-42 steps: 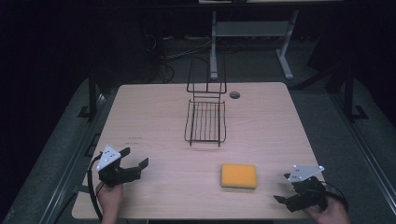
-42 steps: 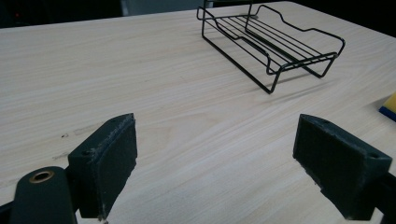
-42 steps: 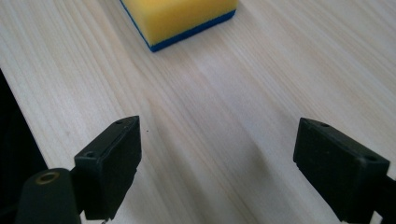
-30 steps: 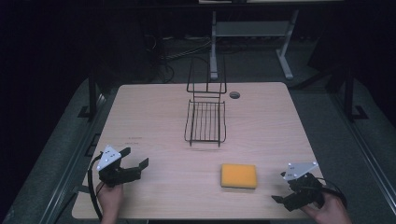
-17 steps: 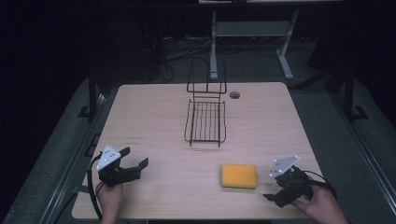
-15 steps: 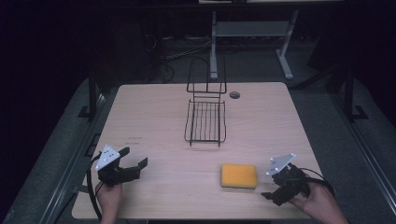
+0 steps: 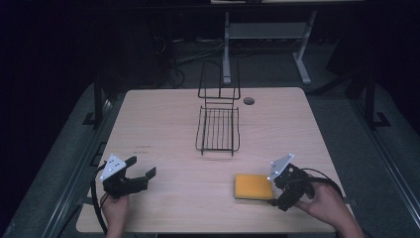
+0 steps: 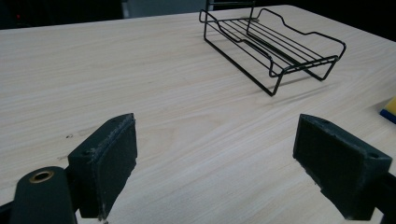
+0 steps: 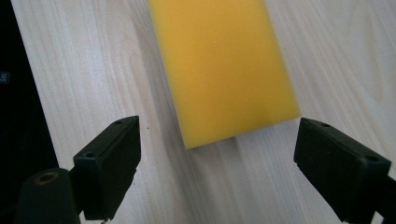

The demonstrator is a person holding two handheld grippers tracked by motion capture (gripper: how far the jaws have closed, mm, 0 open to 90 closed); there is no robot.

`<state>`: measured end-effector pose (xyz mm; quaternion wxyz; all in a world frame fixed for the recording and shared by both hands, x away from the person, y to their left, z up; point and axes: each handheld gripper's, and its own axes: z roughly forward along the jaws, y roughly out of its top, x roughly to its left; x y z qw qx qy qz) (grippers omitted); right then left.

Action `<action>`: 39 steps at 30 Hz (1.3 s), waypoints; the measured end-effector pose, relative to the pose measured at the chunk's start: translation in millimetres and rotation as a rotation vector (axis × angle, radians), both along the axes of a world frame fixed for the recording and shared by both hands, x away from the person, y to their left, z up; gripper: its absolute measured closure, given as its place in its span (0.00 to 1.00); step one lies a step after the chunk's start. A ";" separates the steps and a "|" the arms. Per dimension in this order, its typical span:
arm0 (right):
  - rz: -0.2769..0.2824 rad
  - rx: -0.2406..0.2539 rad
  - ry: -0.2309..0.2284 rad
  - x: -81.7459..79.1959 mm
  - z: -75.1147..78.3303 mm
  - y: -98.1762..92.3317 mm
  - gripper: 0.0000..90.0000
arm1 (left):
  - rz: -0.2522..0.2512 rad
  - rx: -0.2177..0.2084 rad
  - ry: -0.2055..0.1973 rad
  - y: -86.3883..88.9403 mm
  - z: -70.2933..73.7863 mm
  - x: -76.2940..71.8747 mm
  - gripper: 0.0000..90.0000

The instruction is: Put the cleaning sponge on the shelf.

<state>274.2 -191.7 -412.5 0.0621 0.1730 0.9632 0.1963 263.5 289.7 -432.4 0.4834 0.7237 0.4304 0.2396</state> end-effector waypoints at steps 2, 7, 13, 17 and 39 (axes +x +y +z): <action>0.014 -0.014 0.011 4.6 0.3 5.7 0.16 | -0.001 0.001 0.000 -0.3 0.1 0.0 0.14; 0.038 -0.021 0.016 9.7 1.6 13.0 0.16 | -0.001 -0.001 -0.001 -0.5 0.1 -0.2 0.14; 0.065 -0.039 0.013 14.6 3.4 24.0 0.16 | -0.002 -0.003 -0.002 -0.2 0.1 -0.1 0.14; 0.083 -0.053 0.014 18.5 4.7 30.4 0.16 | -0.003 -0.004 -0.001 -0.3 0.1 0.0 0.14; 0.147 -0.125 0.039 31.0 -1.2 54.9 0.16 | -0.002 -0.003 -0.001 0.8 0.7 -0.4 0.14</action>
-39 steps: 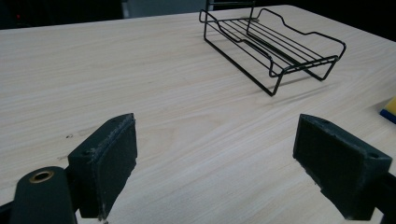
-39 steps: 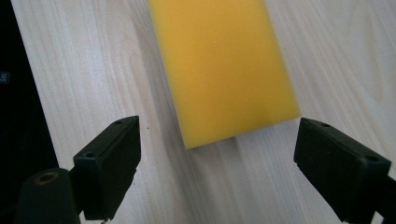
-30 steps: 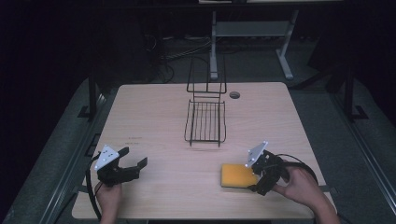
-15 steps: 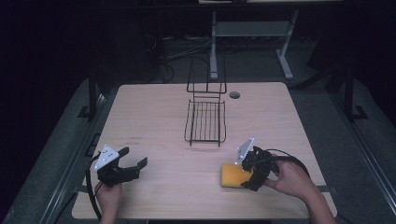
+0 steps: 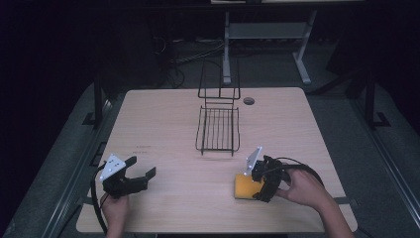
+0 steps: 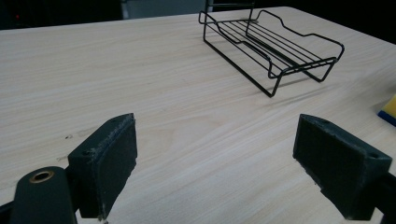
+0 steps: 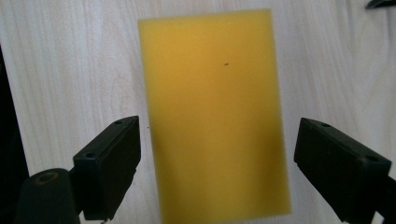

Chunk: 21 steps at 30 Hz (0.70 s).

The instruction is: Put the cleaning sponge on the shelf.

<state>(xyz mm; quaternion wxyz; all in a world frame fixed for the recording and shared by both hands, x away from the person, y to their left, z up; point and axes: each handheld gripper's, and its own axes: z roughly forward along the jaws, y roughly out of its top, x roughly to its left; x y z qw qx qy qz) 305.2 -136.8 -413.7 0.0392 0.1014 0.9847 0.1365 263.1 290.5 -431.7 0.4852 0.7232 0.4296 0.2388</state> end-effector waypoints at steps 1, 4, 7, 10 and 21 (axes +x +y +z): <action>0.006 -0.003 0.005 0.2 -1.1 2.3 0.16 | -0.001 0.000 0.001 -0.2 0.0 0.0 0.14; 0.011 -0.013 0.008 0.6 -2.4 5.0 0.16 | -0.002 -0.002 0.000 -1.0 -0.1 -0.2 0.14; 0.018 -0.024 0.012 2.3 -5.1 9.4 0.16 | -0.003 0.000 0.000 -0.6 0.1 -0.3 0.14; 0.023 -0.028 0.015 2.7 -6.2 11.0 0.16 | -0.001 -0.002 0.001 -0.1 0.2 -0.3 0.14; 0.033 -0.058 0.027 7.0 -11.3 16.3 0.17 | -0.002 -0.003 0.000 0.1 0.3 -0.4 0.14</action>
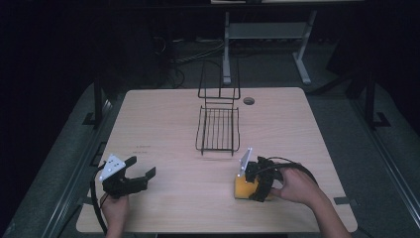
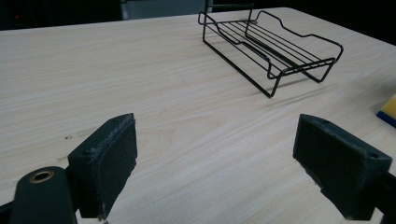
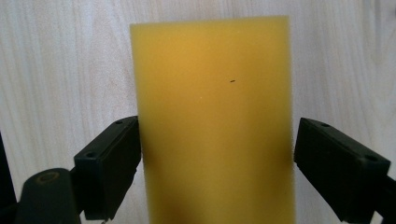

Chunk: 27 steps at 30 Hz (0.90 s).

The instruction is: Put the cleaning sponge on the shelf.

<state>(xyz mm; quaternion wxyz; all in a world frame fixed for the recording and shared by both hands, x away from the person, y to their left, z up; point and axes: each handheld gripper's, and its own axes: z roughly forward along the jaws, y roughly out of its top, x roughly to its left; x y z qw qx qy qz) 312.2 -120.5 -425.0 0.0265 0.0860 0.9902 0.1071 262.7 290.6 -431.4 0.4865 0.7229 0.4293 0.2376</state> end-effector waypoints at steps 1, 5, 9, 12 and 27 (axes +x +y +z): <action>0.000 0.000 0.000 0.0 0.0 0.0 0.17 | 0.000 0.000 0.000 0.0 0.0 0.0 0.14; 0.010 -0.007 0.003 1.0 -2.0 2.2 0.17 | 0.001 -0.004 -0.001 -0.2 0.0 0.0 0.14; 0.024 -0.014 0.003 1.9 -4.6 3.5 0.17 | 0.003 -0.008 -0.002 0.1 0.0 -0.1 0.14; 0.027 -0.020 0.005 1.9 -5.7 4.3 0.17 | 0.003 -0.007 -0.002 0.0 0.1 -0.1 0.14; 0.038 -0.050 0.019 2.0 -12.7 8.1 0.21 | 0.006 -0.009 -0.002 0.4 0.2 -0.3 0.14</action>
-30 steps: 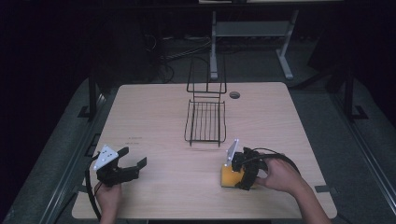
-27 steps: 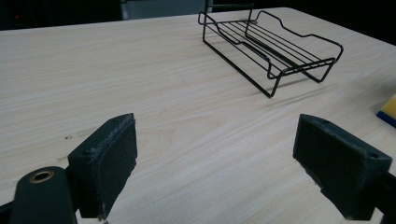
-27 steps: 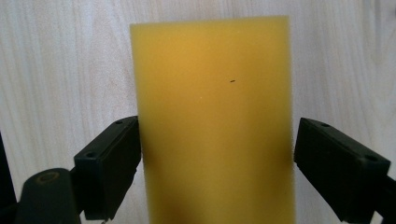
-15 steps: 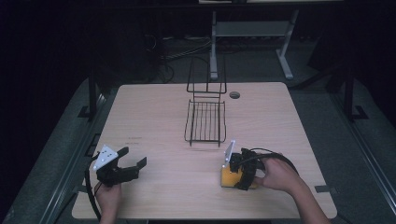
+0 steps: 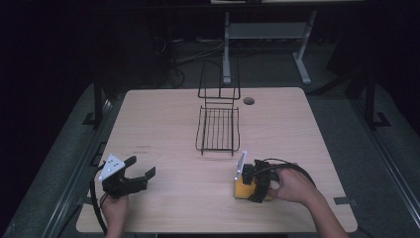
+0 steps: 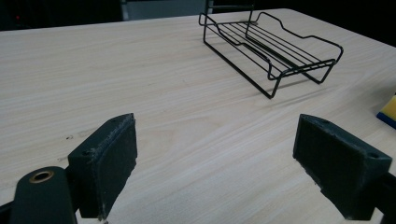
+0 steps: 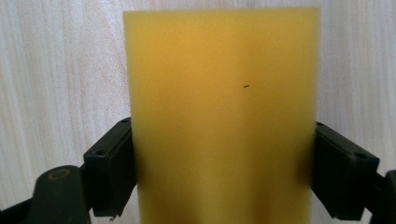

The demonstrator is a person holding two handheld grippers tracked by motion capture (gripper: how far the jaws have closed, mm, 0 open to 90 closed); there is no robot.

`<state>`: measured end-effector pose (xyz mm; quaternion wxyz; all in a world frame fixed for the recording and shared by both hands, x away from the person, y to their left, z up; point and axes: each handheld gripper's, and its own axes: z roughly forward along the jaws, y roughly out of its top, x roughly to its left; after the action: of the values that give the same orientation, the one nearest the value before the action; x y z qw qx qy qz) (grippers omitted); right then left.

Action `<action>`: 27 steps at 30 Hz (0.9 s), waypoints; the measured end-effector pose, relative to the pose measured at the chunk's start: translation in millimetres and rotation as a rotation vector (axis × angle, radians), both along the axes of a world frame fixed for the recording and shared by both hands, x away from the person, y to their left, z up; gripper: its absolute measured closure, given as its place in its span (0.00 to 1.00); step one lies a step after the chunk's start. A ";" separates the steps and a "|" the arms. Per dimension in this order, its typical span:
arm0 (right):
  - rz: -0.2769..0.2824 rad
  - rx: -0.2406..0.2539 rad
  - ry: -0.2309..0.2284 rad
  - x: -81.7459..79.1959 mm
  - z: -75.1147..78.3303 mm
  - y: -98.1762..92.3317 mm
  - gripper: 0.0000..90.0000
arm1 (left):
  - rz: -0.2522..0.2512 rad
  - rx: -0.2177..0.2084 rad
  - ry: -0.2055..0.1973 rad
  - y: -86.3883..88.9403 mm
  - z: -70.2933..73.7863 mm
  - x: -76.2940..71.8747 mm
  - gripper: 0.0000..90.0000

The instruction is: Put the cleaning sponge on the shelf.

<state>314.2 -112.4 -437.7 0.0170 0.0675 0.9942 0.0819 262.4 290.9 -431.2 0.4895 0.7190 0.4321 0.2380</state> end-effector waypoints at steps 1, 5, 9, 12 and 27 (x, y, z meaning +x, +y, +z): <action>0.004 0.000 0.001 0.0 -0.4 0.2 0.22 | -0.001 -0.001 0.000 0.0 0.1 0.0 0.14; 0.007 -0.002 -0.001 0.0 -1.3 0.6 0.22 | -0.001 -0.001 -0.001 0.4 0.3 -0.2 0.14; 0.012 -0.001 -0.006 -0.2 -1.4 0.5 0.23 | 0.000 -0.003 -0.001 0.3 0.3 -0.2 0.14; 0.017 -0.002 -0.008 -0.4 -1.4 0.3 0.23 | 0.000 -0.002 -0.001 0.1 0.2 -0.2 0.14; 0.035 -0.020 -0.011 4.6 6.7 10.9 0.24 | 0.003 -0.009 -0.002 2.2 0.1 0.3 0.14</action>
<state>318.8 -101.5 -431.0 0.0219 0.0494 0.9959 0.0728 262.7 293.2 -431.1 0.4929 0.7158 0.4339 0.2376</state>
